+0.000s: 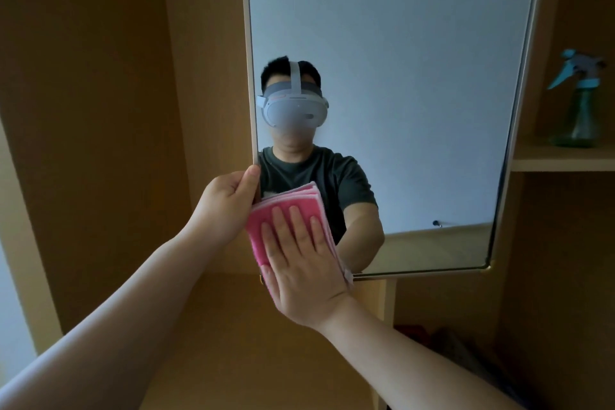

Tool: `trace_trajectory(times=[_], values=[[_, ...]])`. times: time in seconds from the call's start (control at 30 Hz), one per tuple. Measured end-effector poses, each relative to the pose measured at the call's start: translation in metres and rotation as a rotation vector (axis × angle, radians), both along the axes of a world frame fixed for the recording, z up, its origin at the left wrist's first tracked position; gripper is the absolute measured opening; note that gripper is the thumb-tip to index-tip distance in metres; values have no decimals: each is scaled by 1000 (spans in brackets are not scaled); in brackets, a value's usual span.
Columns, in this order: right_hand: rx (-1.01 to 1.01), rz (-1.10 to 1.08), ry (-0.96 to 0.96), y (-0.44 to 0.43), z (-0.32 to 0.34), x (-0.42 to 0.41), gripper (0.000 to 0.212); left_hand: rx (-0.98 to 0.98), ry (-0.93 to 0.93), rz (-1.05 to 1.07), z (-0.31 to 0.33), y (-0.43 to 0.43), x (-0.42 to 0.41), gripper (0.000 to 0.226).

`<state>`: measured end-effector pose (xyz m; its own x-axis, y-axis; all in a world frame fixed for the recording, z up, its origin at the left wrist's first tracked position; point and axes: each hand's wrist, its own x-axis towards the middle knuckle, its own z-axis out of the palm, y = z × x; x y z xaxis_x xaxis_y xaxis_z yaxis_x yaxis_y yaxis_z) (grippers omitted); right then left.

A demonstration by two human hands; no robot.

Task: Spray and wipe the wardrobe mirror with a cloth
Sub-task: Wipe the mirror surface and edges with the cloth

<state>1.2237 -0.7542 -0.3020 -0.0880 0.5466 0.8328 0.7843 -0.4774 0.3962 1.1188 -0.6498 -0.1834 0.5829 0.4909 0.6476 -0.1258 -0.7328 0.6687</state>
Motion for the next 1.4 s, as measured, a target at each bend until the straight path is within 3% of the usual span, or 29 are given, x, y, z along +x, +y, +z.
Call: trace_trajectory(times=[0.17,0.37,0.47,0.6,0.77,0.87,0.97,1.1,1.23,1.4], values=[[-121,35,-91,-4,-9,4,66,-84,54,-35,-1,3,1,65],[-270,229,-138,-26,-15,12,52,-157,-4,-67,-5,1,2,54],[-328,354,-108,-37,-11,10,35,-182,-13,-77,-6,3,0,49],[-203,547,55,-48,23,0,24,-84,-151,8,7,1,-5,28],[-156,478,373,-46,112,-21,38,87,-250,101,72,-9,-17,20],[-150,477,568,-42,180,-31,38,233,-235,43,131,-13,-38,18],[-148,561,776,-40,256,-38,43,298,-84,-133,197,-10,-61,16],[-77,719,985,-40,370,-48,31,308,187,-345,293,-9,-81,27],[-133,745,1070,-42,486,-58,35,314,274,-335,400,-16,-86,39],[-313,703,1097,-55,606,-55,48,388,263,-289,514,-18,-92,25]])
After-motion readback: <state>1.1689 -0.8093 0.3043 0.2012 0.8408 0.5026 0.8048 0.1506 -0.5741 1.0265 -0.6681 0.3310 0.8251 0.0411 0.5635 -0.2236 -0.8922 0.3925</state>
